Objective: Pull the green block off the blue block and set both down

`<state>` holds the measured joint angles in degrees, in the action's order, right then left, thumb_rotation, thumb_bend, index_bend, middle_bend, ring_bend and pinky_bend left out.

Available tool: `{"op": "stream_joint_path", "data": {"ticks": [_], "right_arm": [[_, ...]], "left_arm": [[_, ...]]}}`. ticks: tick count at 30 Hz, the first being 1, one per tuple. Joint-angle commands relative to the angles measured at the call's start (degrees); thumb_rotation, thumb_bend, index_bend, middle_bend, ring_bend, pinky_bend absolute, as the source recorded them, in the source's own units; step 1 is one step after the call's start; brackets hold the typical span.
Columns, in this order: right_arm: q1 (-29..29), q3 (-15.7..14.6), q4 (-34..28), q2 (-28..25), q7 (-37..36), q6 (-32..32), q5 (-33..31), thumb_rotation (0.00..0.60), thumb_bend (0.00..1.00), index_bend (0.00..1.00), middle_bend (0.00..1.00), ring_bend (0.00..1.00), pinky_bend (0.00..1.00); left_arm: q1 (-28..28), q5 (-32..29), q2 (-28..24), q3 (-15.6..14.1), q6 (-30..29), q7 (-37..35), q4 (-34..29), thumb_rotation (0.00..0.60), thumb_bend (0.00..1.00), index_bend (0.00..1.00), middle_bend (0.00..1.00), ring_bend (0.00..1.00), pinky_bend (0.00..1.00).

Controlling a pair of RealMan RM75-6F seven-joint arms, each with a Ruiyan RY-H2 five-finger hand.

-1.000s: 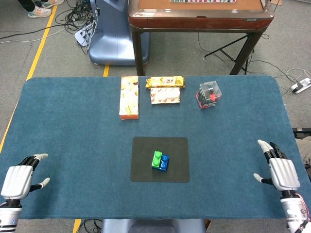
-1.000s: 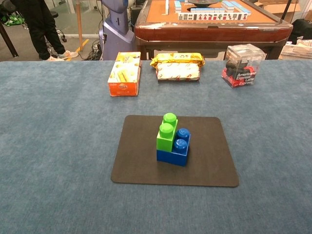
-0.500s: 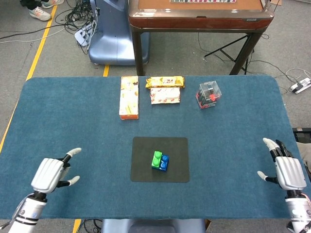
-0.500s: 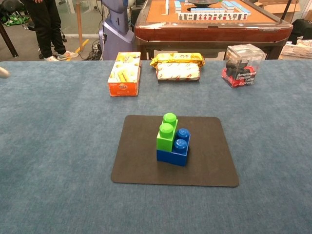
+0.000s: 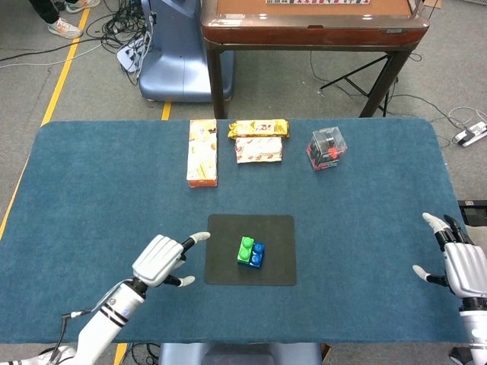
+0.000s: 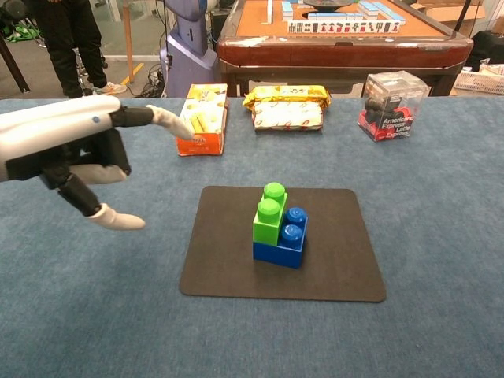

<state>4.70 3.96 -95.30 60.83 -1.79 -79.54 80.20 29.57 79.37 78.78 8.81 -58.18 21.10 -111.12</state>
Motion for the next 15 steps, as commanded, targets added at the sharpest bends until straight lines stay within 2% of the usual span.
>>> {"op": "stream_joint_path", "data": {"ticks": [1,8,15], "right_arm": [[0.1,0.0,0.1,-0.1,-0.2,0.1,0.0,0.6,0.09,0.13,0.18,0.21,0.29],[-0.1,-0.3,0.3,0.1,-0.4,0.2,0.3,0.6,0.09,0.13,0.18,0.21,0.29],[-0.9,-0.6,0.8,0.0,-1.0,-0.4,0.1,0.6,0.09,0.13,0.19,0.21,0.29]], "left_arm": [[3.3,-3.9,2.5,2.0,2.7,2.5,-0.2,0.6,0.03,0.2,1.0,0.84,0.99],[10.7,-14.3,6.6,5.0,7.7,6.5,1.1,0.6,0.03,0.18,1.0,0.84,0.99],[17.4,-21.7,10.5,7.0,9.1,9.7,4.4,0.6,0.03,0.17,1.0,0.84,0.99]]}}
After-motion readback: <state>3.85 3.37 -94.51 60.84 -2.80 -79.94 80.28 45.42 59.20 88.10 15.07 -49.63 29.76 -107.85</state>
